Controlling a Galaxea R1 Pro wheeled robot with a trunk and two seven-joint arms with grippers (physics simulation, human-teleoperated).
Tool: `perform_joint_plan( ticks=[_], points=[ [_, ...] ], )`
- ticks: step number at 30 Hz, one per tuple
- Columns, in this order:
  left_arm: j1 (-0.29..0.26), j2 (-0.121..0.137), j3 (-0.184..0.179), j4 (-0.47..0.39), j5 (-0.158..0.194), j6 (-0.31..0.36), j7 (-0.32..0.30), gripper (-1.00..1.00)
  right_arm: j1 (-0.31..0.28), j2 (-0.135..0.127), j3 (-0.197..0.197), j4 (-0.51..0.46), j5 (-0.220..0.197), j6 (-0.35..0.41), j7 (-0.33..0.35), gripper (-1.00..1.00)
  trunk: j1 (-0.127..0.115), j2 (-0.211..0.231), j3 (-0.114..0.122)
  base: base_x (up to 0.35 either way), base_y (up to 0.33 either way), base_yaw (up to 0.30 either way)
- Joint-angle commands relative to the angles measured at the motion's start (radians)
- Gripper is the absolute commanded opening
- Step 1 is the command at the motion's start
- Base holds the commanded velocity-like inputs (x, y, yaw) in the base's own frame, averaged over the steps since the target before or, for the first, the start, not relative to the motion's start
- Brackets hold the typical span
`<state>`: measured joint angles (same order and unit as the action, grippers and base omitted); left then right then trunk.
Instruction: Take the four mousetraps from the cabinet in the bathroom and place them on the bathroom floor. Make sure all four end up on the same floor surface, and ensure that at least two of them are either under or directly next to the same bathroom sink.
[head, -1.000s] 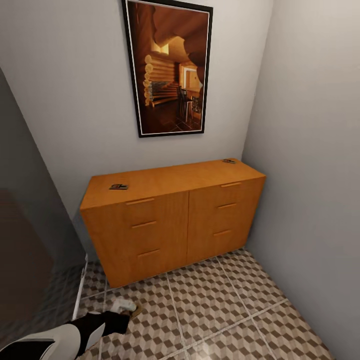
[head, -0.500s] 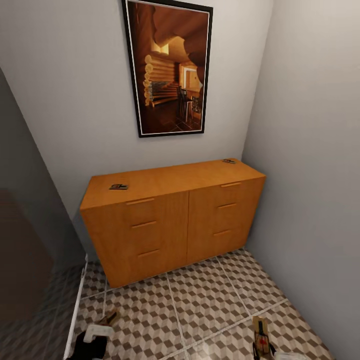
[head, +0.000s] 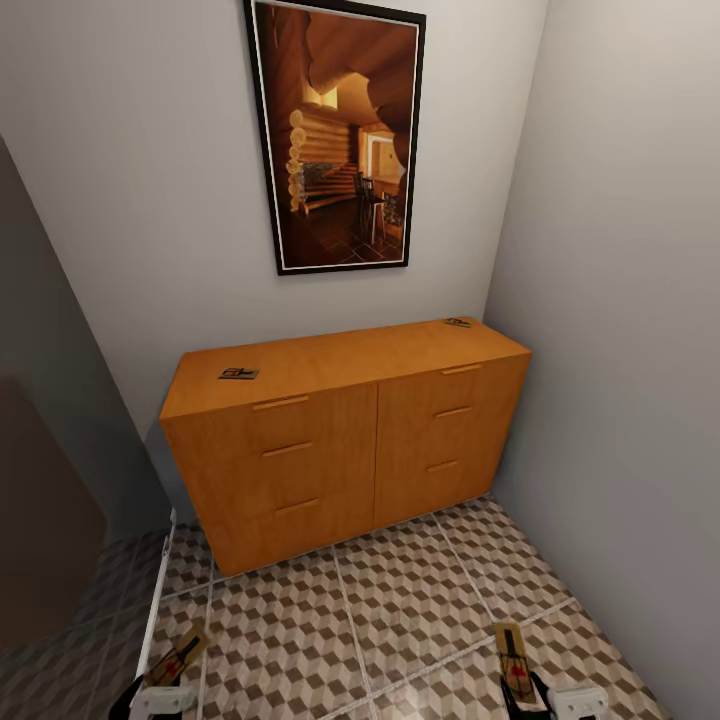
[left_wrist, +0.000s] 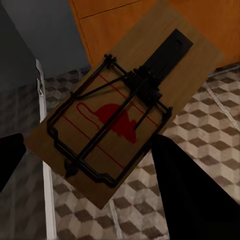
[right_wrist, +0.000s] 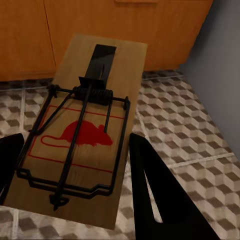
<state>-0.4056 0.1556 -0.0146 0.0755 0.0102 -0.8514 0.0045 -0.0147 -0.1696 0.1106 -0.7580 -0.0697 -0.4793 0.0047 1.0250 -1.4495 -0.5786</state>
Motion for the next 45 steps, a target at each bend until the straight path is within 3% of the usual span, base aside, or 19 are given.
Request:
perform_joint_plan(
  ticks=[1,5,9,13,18,24,28,31,35,39,45],
  points=[
    [0.0,-0.001,-0.002,0.003,0.009,-0.008,0.002,-1.0,-0.001,-0.001,-0.026,0.003,-0.011,-0.004,0.027,-1.0,0.0,-0.001,-0.001,0.0,0.0,0.0],
    [0.002,-0.017,-0.002,0.002,0.026,-0.007,0.007,-1.0,-0.001,0.0,-0.13,0.016,-0.01,-0.008,0.06,-1.0,0.0,-0.001,-0.001,0.0,0.0,0.0],
    [0.002,-0.024,0.005,0.0,0.031,-0.002,0.009,-1.0,-0.001,0.002,-0.161,0.038,-0.01,-0.037,0.07,-1.0,0.0,-0.001,-0.001,0.0,0.0,0.0],
    [0.002,-0.024,0.05,0.002,0.033,0.002,0.009,-1.0,-0.001,0.013,-0.168,0.087,-0.009,-0.104,0.068,-1.0,0.0,-0.001,-0.001,0.0,0.0,0.0],
    [0.003,-0.024,0.066,0.005,0.033,0.001,0.006,-1.0,-0.001,0.018,-0.173,0.101,-0.009,-0.135,0.067,-1.0,0.0,-0.001,-0.001,0.0,0.0,0.0],
    [0.018,-0.022,0.067,0.007,0.031,0.0,0.002,-1.0,-0.001,0.011,-0.177,0.099,-0.008,-0.114,0.066,-1.0,0.0,-0.001,-0.001,0.0,0.0,0.0],
    [0.041,-0.022,0.067,0.008,0.028,-0.003,0.001,-1.0,-0.001,-0.014,-0.179,0.085,-0.01,-0.046,0.069,-1.0,0.0,-0.001,-0.001,0.0,0.0,0.0],
    [0.079,-0.022,0.067,0.007,0.026,-0.008,0.0,-1.0,-0.001,-0.038,-0.18,0.048,-0.012,0.04,0.071,-1.0,0.0,-0.001,-0.001,0.0,0.0,0.0],
    [0.131,-0.016,0.067,0.008,0.025,-0.044,0.0,-1.0,-0.001,-0.044,-0.181,0.025,-0.013,0.08,0.072,-1.0,0.0,-0.001,-0.001,0.0,0.0,0.0],
    [0.226,0.006,0.067,0.008,0.025,-0.196,0.0,-1.0,-0.001,-0.046,-0.181,0.017,-0.013,0.092,0.072,-1.0,0.0,-0.001,-0.001,0.0,0.0,0.0],
    [0.28,0.003,0.067,0.004,0.025,-0.196,0.003,-1.0,-0.001,-0.047,-0.181,0.011,-0.013,0.095,0.07,-1.0,0.0,-0.001,-0.001,0.0,0.0,0.0]
  ],
)
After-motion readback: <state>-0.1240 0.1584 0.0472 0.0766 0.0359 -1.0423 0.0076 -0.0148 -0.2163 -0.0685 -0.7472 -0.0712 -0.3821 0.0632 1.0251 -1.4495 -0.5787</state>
